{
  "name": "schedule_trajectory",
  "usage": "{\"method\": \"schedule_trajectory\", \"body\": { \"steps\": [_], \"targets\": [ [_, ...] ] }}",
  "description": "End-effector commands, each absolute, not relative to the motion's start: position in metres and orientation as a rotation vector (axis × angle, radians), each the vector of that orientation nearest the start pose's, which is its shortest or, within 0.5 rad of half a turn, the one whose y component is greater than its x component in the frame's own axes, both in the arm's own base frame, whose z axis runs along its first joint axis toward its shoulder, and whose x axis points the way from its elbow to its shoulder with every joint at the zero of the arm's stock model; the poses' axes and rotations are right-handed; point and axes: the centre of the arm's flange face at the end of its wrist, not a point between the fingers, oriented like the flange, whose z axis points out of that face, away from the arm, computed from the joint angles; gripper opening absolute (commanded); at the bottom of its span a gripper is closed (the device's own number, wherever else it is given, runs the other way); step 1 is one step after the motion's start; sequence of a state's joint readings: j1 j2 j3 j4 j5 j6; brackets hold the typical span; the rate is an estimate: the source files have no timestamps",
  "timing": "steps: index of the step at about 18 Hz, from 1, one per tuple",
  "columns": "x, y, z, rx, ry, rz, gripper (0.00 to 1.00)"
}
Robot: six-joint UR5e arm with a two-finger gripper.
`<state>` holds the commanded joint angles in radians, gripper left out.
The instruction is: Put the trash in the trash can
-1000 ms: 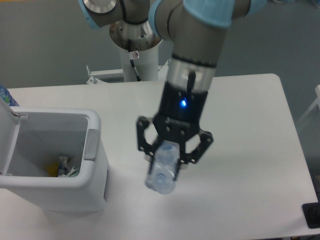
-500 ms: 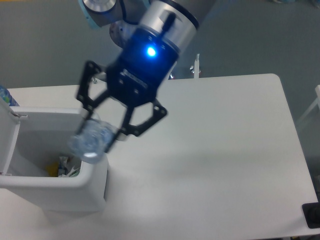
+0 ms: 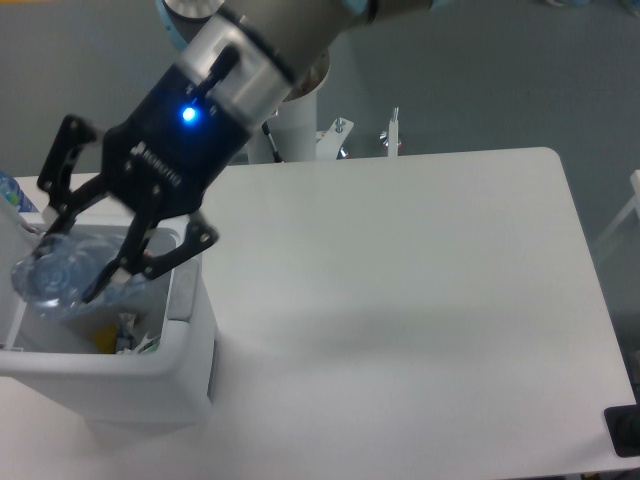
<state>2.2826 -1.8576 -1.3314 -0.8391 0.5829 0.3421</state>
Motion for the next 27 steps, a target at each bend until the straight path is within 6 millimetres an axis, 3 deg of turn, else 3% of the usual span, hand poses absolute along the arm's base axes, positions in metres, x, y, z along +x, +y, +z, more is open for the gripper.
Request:
{"method": "schedule_trajectory", "body": {
  "steps": [1,2,3,6,8,13,18,23,27],
  "targets": [
    [-0.244,0.614,0.57,-2.062,0.009,-0.581,0.25],
    [-0.244,0.616,0.569,-2.063,0.015,-0.58,0.37],
    [-0.244,0.616,0.568,-2.061,0.025,-0.576,0.58],
    [-0.243,0.614,0.562,-2.064,0.058,-0.562,0.95],
    [-0.242,0.613,0.556,-2.069,0.057,-0.568,1.0],
    [-0.251,0.61,0.554,-2.072,0.034,-0.564,1.0],
    [-0.312,0.586,0.546,-2.073,-0.084,-0.516,1.0],
    [-0.375,0.56,0.508,-2.191,-0.261,-0.343,1.0],
    [-0.415,0.533,0.474,-2.267,-0.292,-0.229,1.0]
  ]
}}
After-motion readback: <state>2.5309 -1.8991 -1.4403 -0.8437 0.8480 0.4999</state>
